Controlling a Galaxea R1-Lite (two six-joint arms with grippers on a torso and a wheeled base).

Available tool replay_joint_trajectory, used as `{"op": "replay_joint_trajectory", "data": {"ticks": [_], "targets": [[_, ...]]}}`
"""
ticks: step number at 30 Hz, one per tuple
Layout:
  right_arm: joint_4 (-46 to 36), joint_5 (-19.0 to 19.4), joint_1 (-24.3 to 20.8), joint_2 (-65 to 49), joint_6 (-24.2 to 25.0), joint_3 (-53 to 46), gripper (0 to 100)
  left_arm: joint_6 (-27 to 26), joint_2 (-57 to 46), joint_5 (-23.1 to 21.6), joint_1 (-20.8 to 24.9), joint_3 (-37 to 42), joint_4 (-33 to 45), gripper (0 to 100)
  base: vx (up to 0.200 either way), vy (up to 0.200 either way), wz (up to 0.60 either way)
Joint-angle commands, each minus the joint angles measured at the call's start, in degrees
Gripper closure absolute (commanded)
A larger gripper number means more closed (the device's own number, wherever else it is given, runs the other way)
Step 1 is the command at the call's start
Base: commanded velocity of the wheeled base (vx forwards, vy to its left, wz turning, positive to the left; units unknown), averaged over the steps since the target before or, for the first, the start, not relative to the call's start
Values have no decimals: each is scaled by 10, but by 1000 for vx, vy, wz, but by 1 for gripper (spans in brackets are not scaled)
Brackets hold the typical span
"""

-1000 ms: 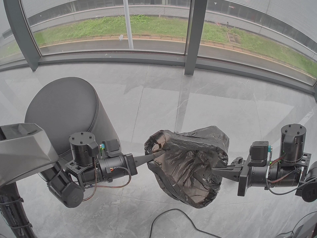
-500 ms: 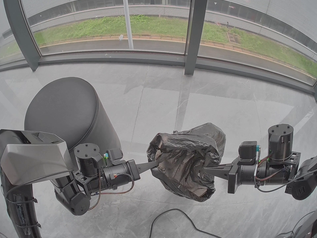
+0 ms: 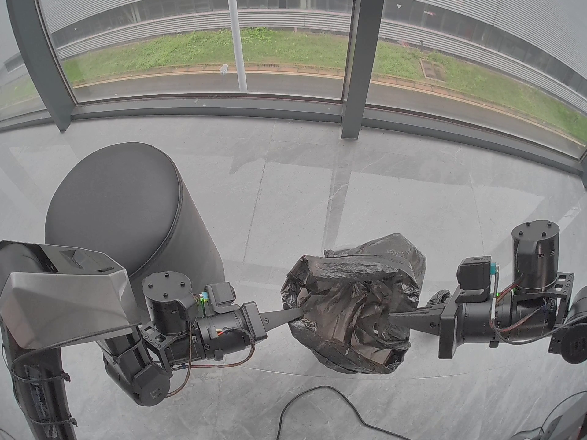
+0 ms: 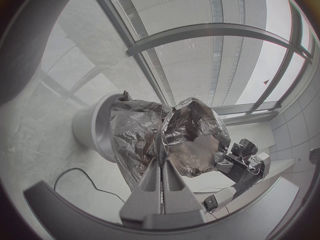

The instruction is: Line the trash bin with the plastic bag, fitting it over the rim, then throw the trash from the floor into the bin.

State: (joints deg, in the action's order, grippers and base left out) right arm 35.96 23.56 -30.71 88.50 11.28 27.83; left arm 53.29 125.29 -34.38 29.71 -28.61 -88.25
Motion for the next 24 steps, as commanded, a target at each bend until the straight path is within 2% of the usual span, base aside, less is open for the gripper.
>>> {"op": "replay_joint_trajectory", "data": {"ticks": [1, 10, 18, 24], "targets": [[-26, 0, 1, -44, 1, -1, 100, 7, 9, 1, 20, 4, 0, 100, 0, 0, 0], [-12, 2, 1, 32, -3, 10, 100, 4, 21, 6, 12, 7, -1, 100, 0, 0, 0], [84, 3, -7, 166, -3, 81, 100, -20, 3, 2, -39, 15, -2, 100, 0, 0, 0], [97, 3, -10, 213, 0, 121, 100, -27, -20, 0, -55, 16, -2, 100, 0, 0, 0]]}}
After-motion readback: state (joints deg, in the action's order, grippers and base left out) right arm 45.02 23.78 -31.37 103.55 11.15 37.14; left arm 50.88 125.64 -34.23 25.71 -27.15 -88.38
